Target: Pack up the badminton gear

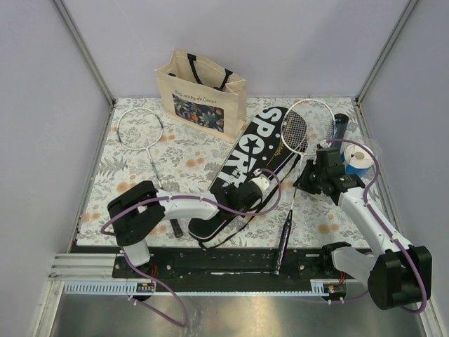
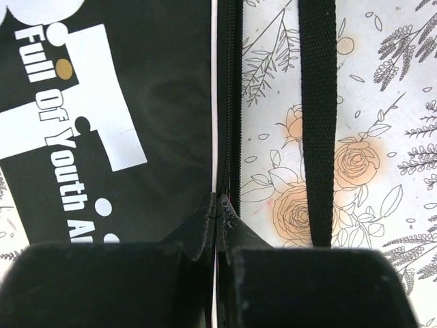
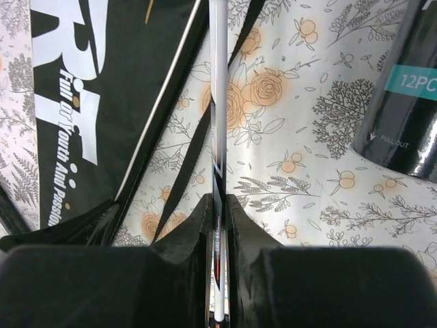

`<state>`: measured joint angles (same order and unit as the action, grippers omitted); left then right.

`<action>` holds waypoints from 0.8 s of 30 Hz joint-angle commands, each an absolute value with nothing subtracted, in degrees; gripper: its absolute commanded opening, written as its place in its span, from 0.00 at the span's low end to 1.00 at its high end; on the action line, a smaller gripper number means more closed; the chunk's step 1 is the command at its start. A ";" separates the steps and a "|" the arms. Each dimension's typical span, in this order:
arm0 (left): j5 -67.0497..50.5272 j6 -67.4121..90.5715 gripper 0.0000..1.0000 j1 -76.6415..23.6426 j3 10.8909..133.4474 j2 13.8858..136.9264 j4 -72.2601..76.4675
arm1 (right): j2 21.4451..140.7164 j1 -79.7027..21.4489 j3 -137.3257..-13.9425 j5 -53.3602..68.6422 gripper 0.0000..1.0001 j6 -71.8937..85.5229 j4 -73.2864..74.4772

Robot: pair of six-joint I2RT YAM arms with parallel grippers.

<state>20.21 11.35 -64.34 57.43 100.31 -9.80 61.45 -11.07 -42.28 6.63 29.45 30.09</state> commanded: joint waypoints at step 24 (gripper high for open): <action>17.40 10.90 0.40 -62.23 59.59 100.81 -6.86 | 55.99 -10.72 -40.34 6.07 0.00 30.85 34.10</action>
<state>17.82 11.79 -62.17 57.76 100.44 -9.41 57.63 -11.07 -39.18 6.26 31.55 35.86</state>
